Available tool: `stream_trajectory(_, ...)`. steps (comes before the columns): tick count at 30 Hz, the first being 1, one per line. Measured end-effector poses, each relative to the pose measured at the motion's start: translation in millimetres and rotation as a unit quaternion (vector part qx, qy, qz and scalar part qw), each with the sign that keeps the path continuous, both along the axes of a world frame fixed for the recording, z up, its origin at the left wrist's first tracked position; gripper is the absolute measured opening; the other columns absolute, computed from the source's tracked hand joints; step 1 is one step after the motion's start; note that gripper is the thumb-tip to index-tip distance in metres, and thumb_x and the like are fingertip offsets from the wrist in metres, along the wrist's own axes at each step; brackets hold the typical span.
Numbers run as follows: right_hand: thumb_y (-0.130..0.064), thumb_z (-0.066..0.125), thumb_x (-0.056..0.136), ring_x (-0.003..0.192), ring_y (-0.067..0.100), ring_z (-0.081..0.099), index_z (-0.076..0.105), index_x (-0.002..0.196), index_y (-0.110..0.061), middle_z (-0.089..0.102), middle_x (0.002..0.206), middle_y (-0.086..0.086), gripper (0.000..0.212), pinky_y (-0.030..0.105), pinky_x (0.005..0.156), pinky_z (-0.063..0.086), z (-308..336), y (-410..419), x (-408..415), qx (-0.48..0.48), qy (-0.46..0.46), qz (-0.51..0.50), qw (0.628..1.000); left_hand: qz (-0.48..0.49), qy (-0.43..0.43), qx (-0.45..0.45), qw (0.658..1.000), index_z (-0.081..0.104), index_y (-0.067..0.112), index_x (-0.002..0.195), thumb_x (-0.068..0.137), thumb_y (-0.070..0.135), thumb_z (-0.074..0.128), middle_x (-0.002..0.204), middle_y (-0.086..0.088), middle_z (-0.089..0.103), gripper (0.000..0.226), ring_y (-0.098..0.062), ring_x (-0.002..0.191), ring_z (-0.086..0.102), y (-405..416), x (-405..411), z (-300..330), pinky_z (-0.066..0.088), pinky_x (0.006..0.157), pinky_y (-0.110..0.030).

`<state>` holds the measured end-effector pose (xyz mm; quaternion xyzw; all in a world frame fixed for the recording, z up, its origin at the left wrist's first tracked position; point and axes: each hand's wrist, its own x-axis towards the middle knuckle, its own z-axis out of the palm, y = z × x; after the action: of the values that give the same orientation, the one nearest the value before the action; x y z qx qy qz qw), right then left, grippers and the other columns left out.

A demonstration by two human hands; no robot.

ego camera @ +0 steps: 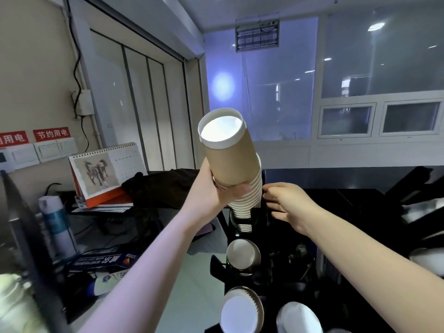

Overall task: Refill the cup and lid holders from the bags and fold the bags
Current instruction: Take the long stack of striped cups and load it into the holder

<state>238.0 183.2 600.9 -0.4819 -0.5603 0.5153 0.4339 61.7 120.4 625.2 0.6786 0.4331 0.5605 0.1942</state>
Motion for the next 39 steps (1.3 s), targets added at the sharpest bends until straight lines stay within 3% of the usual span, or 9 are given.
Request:
stream_trajectory(5, -0.015, 0.057, 0.089, 0.094, 0.010, 0.060, 0.065, 0.119, -0.019, 0.067, 0.106, -0.004, 0.031, 0.024, 0.071, 0.043, 0, -15, -4, 0.112, -0.043, -0.005, 0.993, -0.011, 0.027, -0.051, 0.998, 0.044, 0.034, 0.131, 0.067, 0.042, 0.079, 0.117, 0.027, 0.061, 0.073, 0.010, 0.110, 0.055, -8, -8, -16, 0.045, 0.081, -0.005)
stream_trajectory(11, -0.024, 0.064, 0.088, 0.106, 0.004, 0.053, 0.058, 0.128, -0.024, 0.058, 0.099, -0.023, 0.039, 0.025, 0.087, 0.038, -19, -46, -1, 0.215, -0.121, -0.039, 0.968, 0.013, 0.184, -0.053, 0.981, 0.024, 0.066, 0.126, 0.079, 0.036, 0.065, 0.109, 0.057, 0.041, 0.069, 0.031, 0.106, 0.038, -42, -12, -40, 0.030, 0.079, 0.006)
stream_trajectory(13, -0.022, 0.065, 0.088, 0.106, 0.002, 0.053, 0.057, 0.130, -0.024, 0.053, 0.090, -0.036, 0.043, 0.023, 0.090, 0.038, -27, -60, 2, 0.237, -0.143, -0.045, 0.960, 0.019, 0.294, -0.047, 0.954, 0.019, 0.057, 0.136, 0.081, 0.041, 0.063, 0.130, 0.045, 0.033, 0.073, 0.015, 0.124, 0.035, -53, -9, -53, 0.033, 0.094, -0.005)
stream_trajectory(15, -0.025, 0.065, 0.088, 0.116, 0.001, 0.051, 0.050, 0.138, -0.024, 0.055, 0.109, -0.035, 0.052, 0.022, 0.097, 0.038, -36, -76, 7, 0.242, -0.176, -0.043, 0.953, 0.020, 0.409, -0.032, 0.912, 0.005, 0.034, 0.151, 0.083, 0.048, 0.061, 0.157, 0.016, 0.011, 0.089, -0.004, 0.143, 0.012, -61, -5, -67, 0.019, 0.115, -0.024)
stream_trajectory(17, -0.032, 0.063, 0.088, 0.126, -0.001, 0.043, 0.041, 0.144, -0.026, 0.049, 0.135, -0.021, 0.060, 0.020, 0.104, 0.034, -47, -93, 16, 0.250, -0.230, -0.044, 0.940, 0.020, 0.450, -0.022, 0.892, 0.001, 0.026, 0.153, 0.086, 0.052, 0.058, 0.161, 0.004, -0.001, 0.092, -0.010, 0.146, 0.000, -66, 2, -75, 0.007, 0.116, -0.027)
stream_trajectory(20, -0.038, 0.062, 0.088, 0.120, -0.017, 0.033, 0.037, 0.145, -0.031, 0.041, 0.134, -0.026, 0.063, -0.005, 0.093, 0.022, -61, -119, 40, 0.266, -0.281, -0.054, 0.920, 0.005, 0.481, -0.004, 0.877, -0.004, 0.024, 0.153, 0.088, 0.054, 0.054, 0.161, -0.003, -0.008, 0.092, -0.018, 0.148, -0.002, -65, 22, -81, 0.006, 0.119, -0.032)
stream_trajectory(25, -0.036, 0.063, 0.089, 0.133, -0.008, 0.029, 0.037, 0.146, -0.028, 0.040, 0.143, -0.021, 0.064, -0.005, 0.097, 0.015, -55, -156, 96, 0.284, -0.355, -0.109, 0.884, -0.065, 0.459, 0.023, 0.886, -0.012, 0.032, 0.151, 0.089, 0.051, 0.055, 0.156, 0.015, -0.018, 0.093, -0.010, 0.147, -0.010, -66, 72, -84, 0.003, 0.120, -0.032)
stream_trajectory(31, -0.038, 0.059, 0.091, 0.142, 0.000, 0.019, 0.039, 0.143, -0.032, 0.033, 0.152, -0.014, 0.056, 0.012, 0.109, 0.013, -43, -197, 189, 0.296, -0.421, -0.152, 0.844, -0.092, 0.447, 0.144, 0.878, 0.014, 0.031, 0.152, 0.091, 0.043, 0.055, 0.160, 0.006, 0.013, 0.074, -0.014, 0.147, 0.009, -76, 159, -58, 0.003, 0.115, -0.028)
stream_trajectory(39, -0.025, 0.064, 0.087, 0.136, 0.010, 0.033, 0.054, 0.132, -0.025, 0.048, 0.141, -0.009, 0.046, 0.015, 0.106, 0.018, -21, -274, 377, 0.278, -0.496, -0.278, 0.774, -0.180, 0.362, 0.183, 0.896, 0.022, 0.036, 0.150, 0.092, 0.042, 0.053, 0.157, 0.016, 0.019, 0.066, -0.002, 0.144, 0.012, -105, 350, -40, 0.009, 0.114, -0.020)
